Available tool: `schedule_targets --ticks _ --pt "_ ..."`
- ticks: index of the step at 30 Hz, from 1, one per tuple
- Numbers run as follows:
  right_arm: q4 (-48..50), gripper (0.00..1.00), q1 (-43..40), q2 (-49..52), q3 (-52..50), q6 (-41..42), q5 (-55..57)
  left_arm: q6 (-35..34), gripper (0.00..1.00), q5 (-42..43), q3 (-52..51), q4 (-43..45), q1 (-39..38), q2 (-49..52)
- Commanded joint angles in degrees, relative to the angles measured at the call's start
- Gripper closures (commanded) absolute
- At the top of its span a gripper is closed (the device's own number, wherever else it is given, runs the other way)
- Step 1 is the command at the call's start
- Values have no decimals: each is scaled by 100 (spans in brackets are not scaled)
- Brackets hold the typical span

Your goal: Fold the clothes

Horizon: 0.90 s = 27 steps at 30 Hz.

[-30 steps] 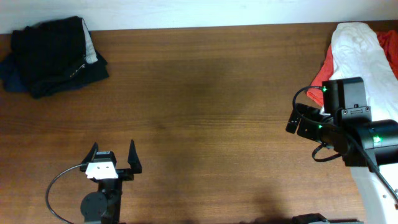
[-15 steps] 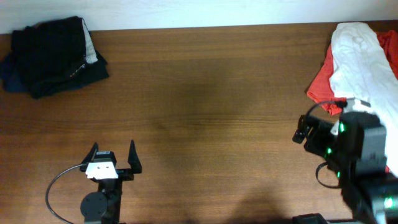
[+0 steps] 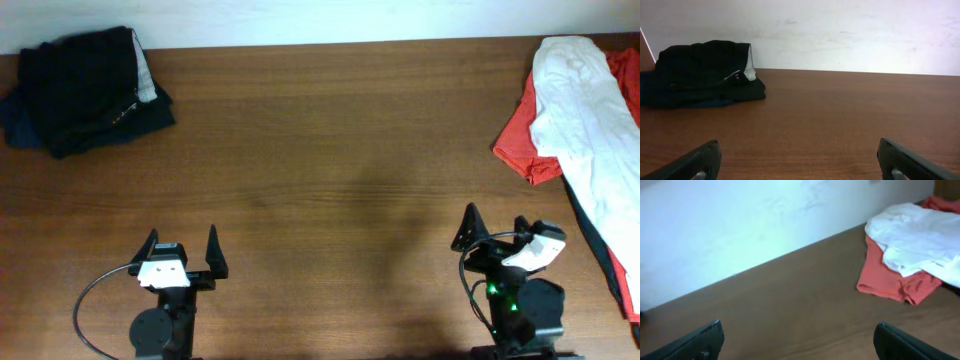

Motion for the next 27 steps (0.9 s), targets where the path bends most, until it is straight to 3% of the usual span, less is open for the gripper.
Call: schedule_targets --ticks 1,8,17,27 --pt "393 1 -146 -315 -407 -61 -168 -35 1 2 -13 -44 28 -22" --pt "850 1 -184 -911 -970 -623 -295 -35 1 2 -13 -44 28 -22" --pt "437 1 -627 -911 -1005 -1176 -704 -35 1 2 -13 -44 28 -22" --pt "439 1 -616 -909 -1005 -1174 -678 -35 1 2 -13 -44 28 -22"
